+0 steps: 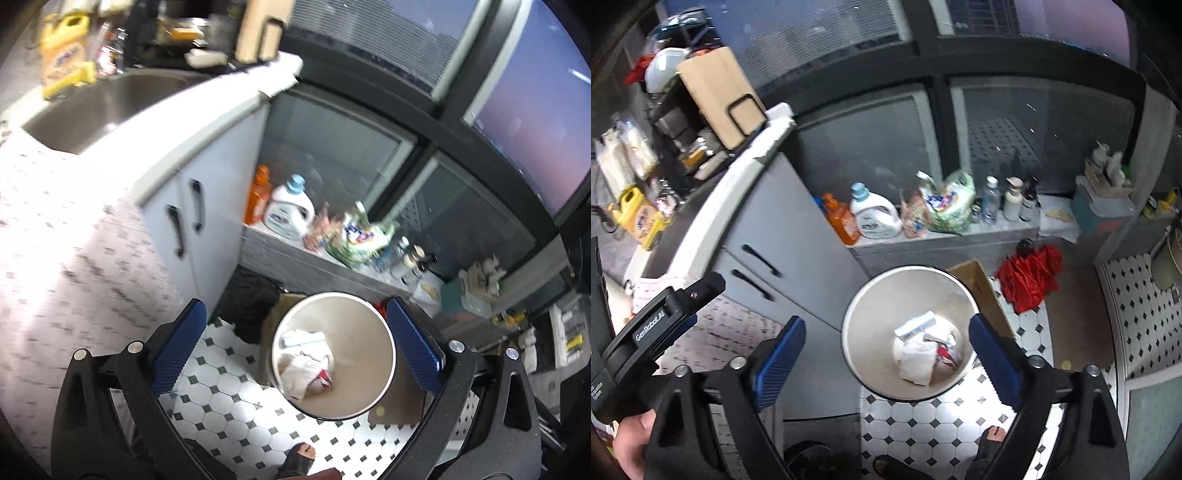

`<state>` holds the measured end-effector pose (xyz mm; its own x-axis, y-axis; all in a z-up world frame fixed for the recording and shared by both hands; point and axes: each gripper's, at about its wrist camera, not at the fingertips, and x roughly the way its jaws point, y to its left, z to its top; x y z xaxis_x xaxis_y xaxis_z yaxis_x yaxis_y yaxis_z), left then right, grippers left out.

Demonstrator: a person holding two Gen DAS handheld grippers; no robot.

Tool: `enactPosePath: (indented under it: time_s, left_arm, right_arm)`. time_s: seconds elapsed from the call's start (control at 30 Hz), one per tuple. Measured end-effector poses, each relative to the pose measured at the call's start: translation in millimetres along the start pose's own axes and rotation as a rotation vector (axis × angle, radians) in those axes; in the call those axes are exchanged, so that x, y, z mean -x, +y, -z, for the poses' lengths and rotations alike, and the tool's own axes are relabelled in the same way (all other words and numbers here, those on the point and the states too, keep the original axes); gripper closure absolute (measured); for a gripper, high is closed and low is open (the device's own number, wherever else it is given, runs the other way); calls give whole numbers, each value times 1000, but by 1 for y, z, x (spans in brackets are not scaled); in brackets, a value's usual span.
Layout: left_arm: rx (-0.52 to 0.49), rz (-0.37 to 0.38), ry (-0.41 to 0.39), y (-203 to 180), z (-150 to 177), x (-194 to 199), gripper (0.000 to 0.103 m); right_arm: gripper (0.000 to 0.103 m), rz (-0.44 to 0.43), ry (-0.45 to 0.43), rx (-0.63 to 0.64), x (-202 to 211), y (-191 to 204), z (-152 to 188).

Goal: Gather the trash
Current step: 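Move both tools back to the trash on the counter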

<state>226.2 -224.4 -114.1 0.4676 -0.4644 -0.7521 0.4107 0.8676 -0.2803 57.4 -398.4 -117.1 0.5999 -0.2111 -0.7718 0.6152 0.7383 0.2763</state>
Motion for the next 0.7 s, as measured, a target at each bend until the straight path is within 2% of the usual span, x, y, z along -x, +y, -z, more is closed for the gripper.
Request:
enactPosePath:
  time_s: [0.07, 0.33, 0.7]
  left_arm:
    - [18, -27, -27, 11, -5, 18, 6]
    - [110, -130, -136, 58, -15, 88, 6]
    - [252, -257, -238, 131, -10, 155, 6]
  right_arm:
    - [8, -26, -14, 27, 8, 13, -5]
    - [8, -157, -42, 139, 31, 80, -16]
    - [8, -301, -51, 291, 53, 170, -10]
